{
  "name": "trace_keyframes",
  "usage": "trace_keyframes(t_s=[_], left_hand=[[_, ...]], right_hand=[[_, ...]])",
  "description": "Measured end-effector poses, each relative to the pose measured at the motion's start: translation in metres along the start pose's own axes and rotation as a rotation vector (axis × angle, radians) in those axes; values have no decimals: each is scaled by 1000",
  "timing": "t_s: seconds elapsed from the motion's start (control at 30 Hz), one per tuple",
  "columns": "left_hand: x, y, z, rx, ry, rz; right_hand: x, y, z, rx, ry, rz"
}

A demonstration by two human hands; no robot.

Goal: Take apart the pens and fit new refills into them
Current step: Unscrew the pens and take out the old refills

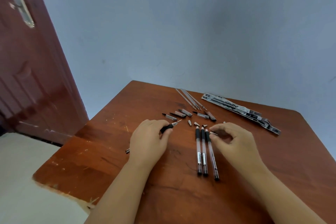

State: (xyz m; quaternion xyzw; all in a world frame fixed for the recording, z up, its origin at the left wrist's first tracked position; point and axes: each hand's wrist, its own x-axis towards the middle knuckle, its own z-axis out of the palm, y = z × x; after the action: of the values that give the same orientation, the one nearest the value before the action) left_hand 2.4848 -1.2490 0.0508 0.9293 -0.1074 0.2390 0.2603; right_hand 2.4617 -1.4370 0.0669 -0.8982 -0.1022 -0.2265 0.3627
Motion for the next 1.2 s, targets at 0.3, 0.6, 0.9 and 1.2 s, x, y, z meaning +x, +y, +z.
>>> trace_keyframes(t_s=[0.3, 0.6, 0.9, 1.2], left_hand=[[1, -9, 0, 10, -30, -162], [3, -11, 1, -2, -42, -132], [0, -4, -1, -66, -120, 109], [-4, 0, 3, -153, -130, 283]], right_hand=[[54, -23, 57, -455, -344, -64], [55, -11, 68, -587, -326, -116], [42, -19, 33, -141, -380, -303], [32, -9, 13, -165, -459, -364]])
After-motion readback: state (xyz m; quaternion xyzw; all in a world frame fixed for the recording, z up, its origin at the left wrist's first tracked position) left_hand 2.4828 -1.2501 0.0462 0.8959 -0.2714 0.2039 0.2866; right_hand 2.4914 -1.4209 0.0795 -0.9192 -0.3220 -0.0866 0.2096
